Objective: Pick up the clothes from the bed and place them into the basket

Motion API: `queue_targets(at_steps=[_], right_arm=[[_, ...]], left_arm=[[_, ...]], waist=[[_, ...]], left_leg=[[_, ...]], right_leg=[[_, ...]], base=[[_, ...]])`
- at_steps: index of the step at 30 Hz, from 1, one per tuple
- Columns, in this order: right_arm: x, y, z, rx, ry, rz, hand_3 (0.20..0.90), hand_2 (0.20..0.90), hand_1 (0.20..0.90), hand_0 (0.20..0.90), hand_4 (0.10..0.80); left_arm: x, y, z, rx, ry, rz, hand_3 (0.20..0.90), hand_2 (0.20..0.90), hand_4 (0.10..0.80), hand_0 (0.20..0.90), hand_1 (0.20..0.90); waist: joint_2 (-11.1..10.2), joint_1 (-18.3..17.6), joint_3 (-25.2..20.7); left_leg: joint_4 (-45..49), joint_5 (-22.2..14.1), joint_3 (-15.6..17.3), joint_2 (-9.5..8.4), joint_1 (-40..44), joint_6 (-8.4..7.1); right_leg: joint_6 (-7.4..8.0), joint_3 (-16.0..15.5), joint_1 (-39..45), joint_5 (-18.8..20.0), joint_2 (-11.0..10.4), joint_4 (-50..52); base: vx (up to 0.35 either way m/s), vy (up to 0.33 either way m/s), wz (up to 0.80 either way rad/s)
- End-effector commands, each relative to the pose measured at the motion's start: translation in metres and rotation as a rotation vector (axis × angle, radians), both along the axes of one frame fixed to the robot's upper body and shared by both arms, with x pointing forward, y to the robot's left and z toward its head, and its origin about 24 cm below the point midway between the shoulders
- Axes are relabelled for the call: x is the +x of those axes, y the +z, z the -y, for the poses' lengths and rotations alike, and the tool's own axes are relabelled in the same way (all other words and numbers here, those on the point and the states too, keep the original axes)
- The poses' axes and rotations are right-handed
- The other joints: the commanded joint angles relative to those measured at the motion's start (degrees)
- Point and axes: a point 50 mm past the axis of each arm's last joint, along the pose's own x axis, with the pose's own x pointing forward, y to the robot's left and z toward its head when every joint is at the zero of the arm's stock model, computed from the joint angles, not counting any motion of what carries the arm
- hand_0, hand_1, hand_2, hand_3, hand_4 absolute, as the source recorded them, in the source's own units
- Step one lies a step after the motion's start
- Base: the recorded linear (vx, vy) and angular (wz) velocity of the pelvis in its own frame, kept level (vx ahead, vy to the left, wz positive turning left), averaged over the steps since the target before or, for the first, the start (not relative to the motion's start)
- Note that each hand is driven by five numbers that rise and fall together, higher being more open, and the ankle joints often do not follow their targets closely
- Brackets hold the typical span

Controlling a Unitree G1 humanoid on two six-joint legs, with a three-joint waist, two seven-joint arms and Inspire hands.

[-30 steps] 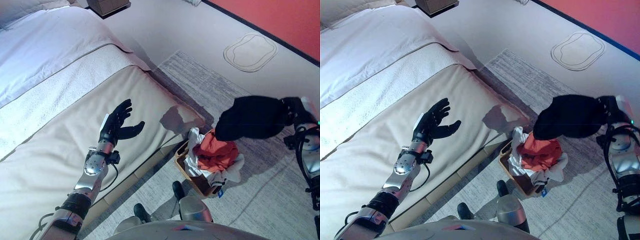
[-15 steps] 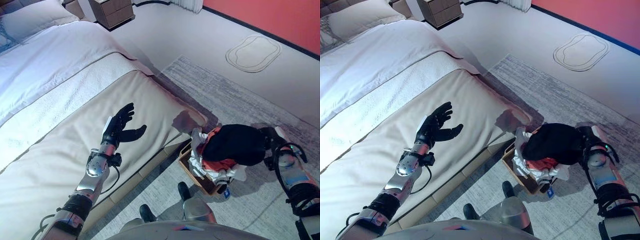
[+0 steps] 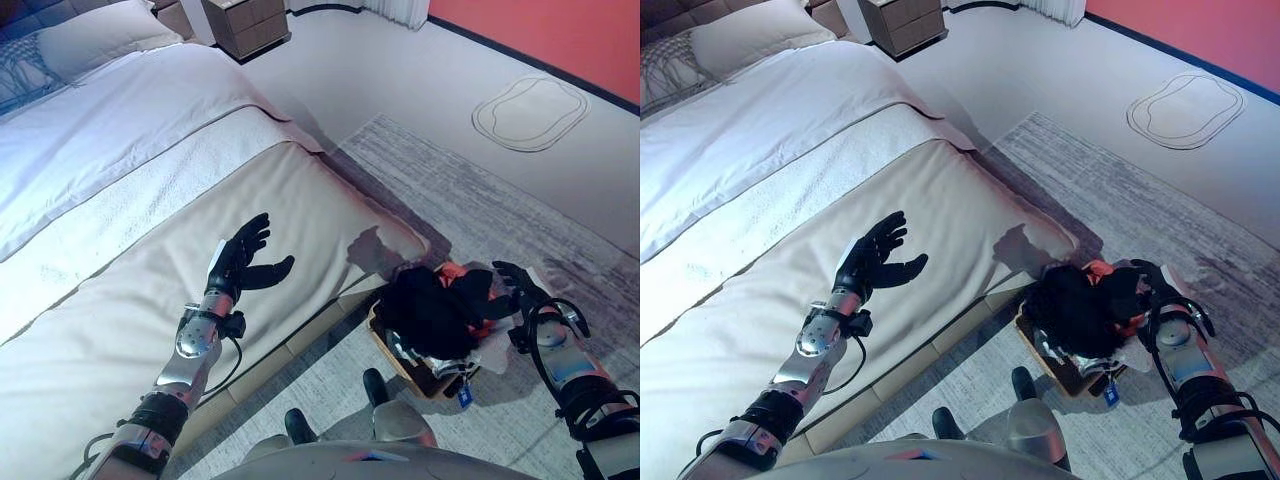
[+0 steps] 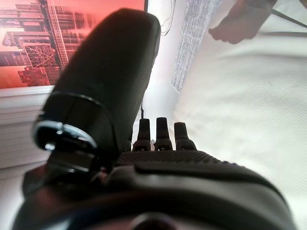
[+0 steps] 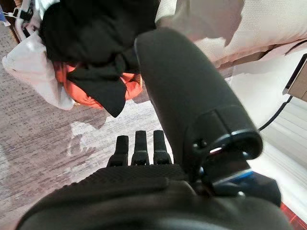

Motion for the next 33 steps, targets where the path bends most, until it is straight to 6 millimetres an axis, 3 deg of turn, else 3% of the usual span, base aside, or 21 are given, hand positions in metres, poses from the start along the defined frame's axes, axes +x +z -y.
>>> queue_targets(at_steps=[1, 9, 10, 13, 16, 18, 22, 28, 33], right_arm=[[0.024, 0.044, 0.012, -0.072, -0.013, 0.206, 0.9, 0.9, 0.9, 0.9, 0.8], [0.027, 0.057, 0.01, -0.073, -0.022, 0.293, 0.9, 0.9, 0.9, 0.9, 0.8], [0.034, 0.074, 0.003, -0.063, -0.006, 0.397, 0.9, 0.9, 0.9, 0.9, 0.8], [0.044, 0.1, -0.017, -0.041, 0.048, 0.572, 0.9, 0.9, 0.9, 0.9, 0.8], [0.047, 0.114, -0.05, -0.005, 0.146, 0.703, 0.9, 0.9, 0.9, 0.9, 0.8], [0.044, 0.112, -0.08, 0.037, 0.229, 0.757, 0.9, 0.9, 0.9, 0.9, 0.8], [0.039, 0.101, -0.115, 0.067, 0.38, 0.732, 0.9, 0.9, 0.9, 0.9, 0.8], [0.031, 0.079, -0.137, 0.111, 0.485, 0.65, 0.9, 0.9, 0.9, 0.9, 0.8], [0.028, 0.063, -0.144, 0.151, 0.511, 0.573, 0.9, 0.9, 0.9, 0.9, 0.8]], left_arm=[[0.017, 0.035, 0.003, 0.009, -0.031, 0.198, 0.9, 0.9, 0.8, 0.9, 0.9], [0.016, 0.033, 0.0, 0.011, -0.01, 0.196, 0.9, 0.9, 0.8, 0.9, 0.9], [0.015, 0.03, -0.002, 0.013, 0.019, 0.185, 0.9, 0.9, 0.8, 0.9, 0.9], [0.012, 0.021, -0.003, 0.01, 0.059, 0.155, 0.9, 0.9, 0.8, 0.9, 0.9], [0.01, 0.012, -0.001, 0.001, 0.098, 0.128, 0.9, 0.9, 0.8, 0.9, 0.9], [0.006, 0.003, 0.003, -0.007, 0.114, 0.097, 0.9, 0.9, 0.8, 0.9, 0.9], [-0.003, -0.013, 0.007, -0.033, 0.144, 0.025, 0.9, 0.9, 0.8, 0.9, 0.9], [-0.014, -0.025, 0.01, -0.022, 0.136, -0.028, 0.9, 0.9, 0.8, 0.9, 0.9], [-0.02, -0.028, 0.005, -0.015, 0.129, -0.053, 0.9, 0.9, 0.8, 0.9, 0.9]], waist=[[-1.54, 0.9, -2.75], [-2.03, 0.93, -2.96], [-2.16, 0.81, -3.13], [-2.09, 0.91, -3.44], [-2.18, 1.3, -3.81], [-2.43, 1.82, -4.18], [-2.8, 3.06, -4.97], [-3.38, 4.91, -5.57], [-4.05, 6.89, -6.07]], left_leg=[[0.72, -4.75, -4.02, -1.56, -0.32, 1.53], [0.41, -4.49, -4.41, -1.18, -0.24, 1.2], [0.39, -4.44, -4.92, -1.15, -0.15, 1.17], [0.39, -4.37, -6.07, -1.2, -0.1, 1.09], [0.39, -4.2, -7.53, -1.37, -0.53, 0.97], [0.39, -3.86, -8.8, -1.58, -1.05, 0.92], [0.39, -3.48, -10.21, -1.67, -1.57, 0.83], [0.39, -3.01, -11.52, -1.76, -1.93, 0.81], [0.39, -2.51, -12.82, -1.78, -2.43, 0.79]], right_leg=[[0.32, -1.96, -1.27, -1.54, 0.15, 3.85], [0.25, -2.09, -0.89, -1.36, 0.19, 3.39], [0.1, -2.05, -0.51, -1.2, 0.34, 3.02], [-0.14, -2.19, 0.14, -1.13, 0.45, 2.38], [-0.19, -2.76, 0.51, -1.21, 0.42, 1.8], [-0.26, -3.86, 0.85, -1.34, 0.28, 1.38], [-0.5, -5.37, 1.39, -1.69, 0.06, 0.73], [-0.73, -7.86, 2.35, -2.44, -0.24, 0.74], [-0.85, -10.23, 3.42, -2.99, -0.55, 0.44]], base=[[0.0, 0.0, 0.0], [0.0, 0.0, 0.0], [0.0, 0.0, 0.0], [0.009, 0.004, 0.02], [0.009, 0.003, 0.13], [0.004, 0.002, 0.25], [0.018, 0.021, 0.29], [0.036, 0.027, 0.32], [0.042, 0.027, 0.21]])
